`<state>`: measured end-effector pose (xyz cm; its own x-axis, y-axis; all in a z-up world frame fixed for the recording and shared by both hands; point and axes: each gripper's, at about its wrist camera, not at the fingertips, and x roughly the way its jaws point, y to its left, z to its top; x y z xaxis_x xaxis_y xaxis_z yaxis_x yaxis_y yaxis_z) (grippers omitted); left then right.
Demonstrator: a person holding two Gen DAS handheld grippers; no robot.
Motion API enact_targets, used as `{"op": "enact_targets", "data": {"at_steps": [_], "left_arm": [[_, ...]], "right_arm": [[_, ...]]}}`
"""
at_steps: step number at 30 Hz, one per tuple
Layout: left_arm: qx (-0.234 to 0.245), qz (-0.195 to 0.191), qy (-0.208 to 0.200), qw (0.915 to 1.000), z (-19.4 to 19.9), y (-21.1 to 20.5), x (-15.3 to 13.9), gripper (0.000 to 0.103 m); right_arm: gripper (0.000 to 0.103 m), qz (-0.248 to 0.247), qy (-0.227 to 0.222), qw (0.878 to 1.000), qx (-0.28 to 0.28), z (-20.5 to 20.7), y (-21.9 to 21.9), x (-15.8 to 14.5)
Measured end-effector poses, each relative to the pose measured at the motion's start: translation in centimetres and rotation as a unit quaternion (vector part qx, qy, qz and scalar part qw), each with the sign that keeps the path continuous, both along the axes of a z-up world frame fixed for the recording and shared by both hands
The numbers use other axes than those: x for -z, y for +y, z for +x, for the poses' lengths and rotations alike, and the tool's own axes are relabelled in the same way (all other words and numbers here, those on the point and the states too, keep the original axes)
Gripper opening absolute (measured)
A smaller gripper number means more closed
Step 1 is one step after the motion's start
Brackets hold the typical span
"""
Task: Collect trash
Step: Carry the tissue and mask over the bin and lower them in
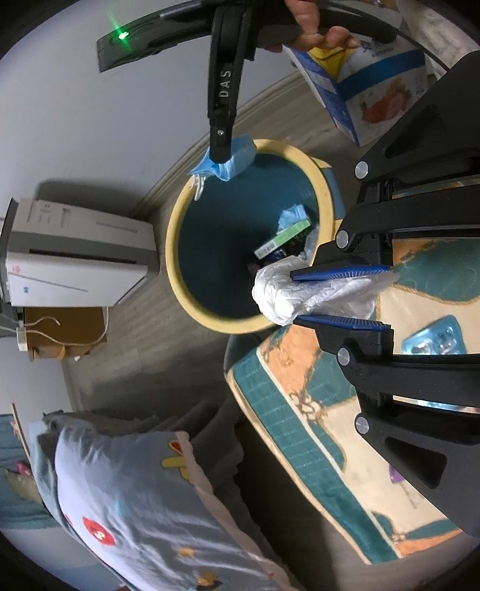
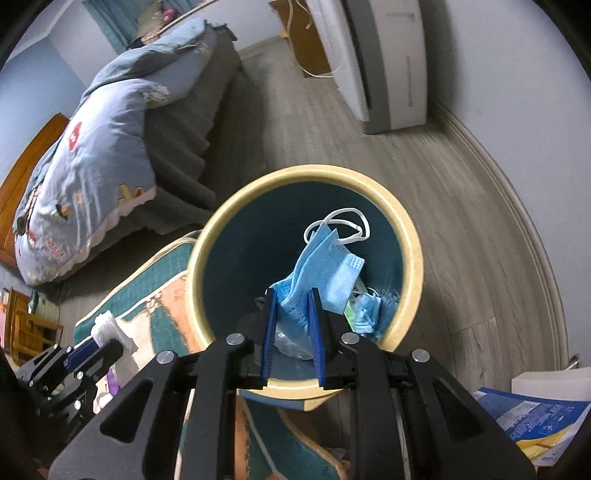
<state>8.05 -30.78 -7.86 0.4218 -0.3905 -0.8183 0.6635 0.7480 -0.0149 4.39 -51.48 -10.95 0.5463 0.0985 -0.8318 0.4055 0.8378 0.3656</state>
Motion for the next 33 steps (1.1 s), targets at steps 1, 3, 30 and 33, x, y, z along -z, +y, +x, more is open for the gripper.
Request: {"op": "enact_targets", "data": {"at_steps": [1,3,30,33], "left_arm": [[0.003,0.004,-0.003,1.0,0.0,-0.4,0.2,0.018],[0.006,0.006,-0.005,1.0,0.0,-0.8,0.5,0.018],[0.003,-0.04,-0.019,0.999,0.8,-4.6,1.5,0.021],[-0.006,-0.08,-0.037,0.9961,0.9,-4.5,0.1,0.023]], "right_arm": [[0.017,0.002,0.001,1.0,0.003,0.0,-0.2,0.1],[0.017,0.006,0.002,1.0,0.008,0.0,-0.4,0.2],[0.017,-0.01,-0.031,0.999,-0.008,0.4,0.3,-0.6],[0.017,-0.008,-0.054,0.998,0.002,0.0,-0.1,-1.3]]}}
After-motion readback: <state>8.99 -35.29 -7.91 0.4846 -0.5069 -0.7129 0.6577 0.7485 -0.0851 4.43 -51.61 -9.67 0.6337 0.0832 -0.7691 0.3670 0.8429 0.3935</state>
